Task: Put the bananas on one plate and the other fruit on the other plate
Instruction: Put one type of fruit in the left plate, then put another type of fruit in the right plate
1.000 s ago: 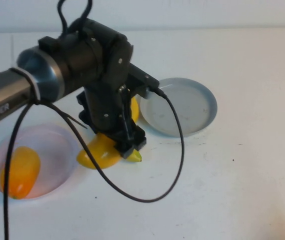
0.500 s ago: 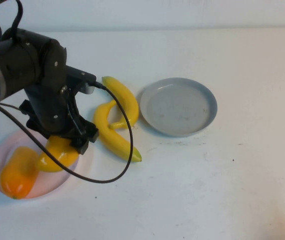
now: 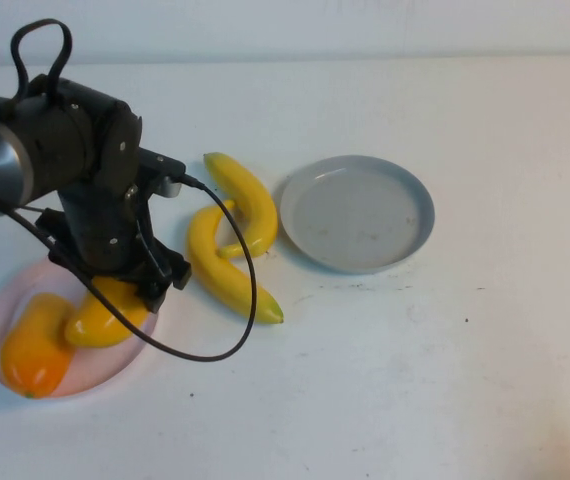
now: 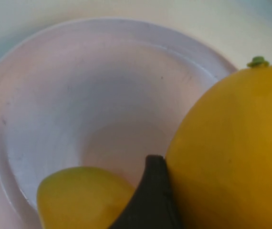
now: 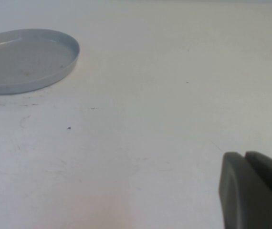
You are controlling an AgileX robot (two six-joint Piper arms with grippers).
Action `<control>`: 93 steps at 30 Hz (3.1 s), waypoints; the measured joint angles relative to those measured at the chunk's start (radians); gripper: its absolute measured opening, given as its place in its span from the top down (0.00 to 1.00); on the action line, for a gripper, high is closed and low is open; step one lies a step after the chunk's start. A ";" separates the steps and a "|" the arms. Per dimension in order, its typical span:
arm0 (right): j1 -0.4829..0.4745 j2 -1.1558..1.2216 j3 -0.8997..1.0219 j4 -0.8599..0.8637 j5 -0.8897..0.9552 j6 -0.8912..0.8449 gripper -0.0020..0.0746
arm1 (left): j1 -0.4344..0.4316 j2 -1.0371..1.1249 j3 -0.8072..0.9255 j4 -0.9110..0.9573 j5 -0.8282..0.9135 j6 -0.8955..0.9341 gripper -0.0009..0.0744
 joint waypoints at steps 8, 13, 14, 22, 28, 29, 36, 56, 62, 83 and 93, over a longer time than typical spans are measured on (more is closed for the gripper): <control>0.000 0.000 0.000 0.000 0.000 0.000 1.00 | 0.011 0.032 0.000 0.004 0.011 -0.019 0.19; 0.000 0.000 0.000 0.000 0.000 0.000 1.00 | 0.011 0.033 0.000 0.009 0.025 -0.026 0.16; 0.000 0.000 0.000 0.000 0.000 0.000 1.00 | 0.011 0.033 0.000 0.010 0.034 -0.026 0.16; 0.000 0.000 0.000 0.000 0.000 0.000 1.00 | 0.011 -0.048 0.000 -0.043 0.038 0.011 0.26; 0.000 0.000 0.000 0.000 0.000 0.000 1.00 | 0.011 -0.275 0.042 -0.083 -0.034 0.051 0.73; 0.000 0.000 0.000 0.000 0.000 0.000 1.00 | 0.011 -0.327 0.075 -0.087 -0.065 0.053 0.82; 0.000 0.000 0.000 0.000 0.000 0.000 1.00 | 0.011 -0.722 0.424 -0.131 -0.322 0.055 0.98; 0.000 0.000 0.000 0.000 0.000 0.000 1.00 | 0.011 -1.480 0.955 -0.122 -0.547 0.009 0.99; 0.000 0.000 0.000 0.000 0.000 0.000 1.00 | 0.011 -1.482 1.088 -0.120 -0.770 0.014 0.99; 0.000 0.000 0.000 0.000 0.001 0.000 1.00 | 0.286 -1.836 1.397 -0.194 -1.008 0.022 0.99; 0.000 -0.001 0.000 0.000 0.001 0.000 1.00 | 0.288 -1.845 1.397 -0.156 -0.702 0.029 0.99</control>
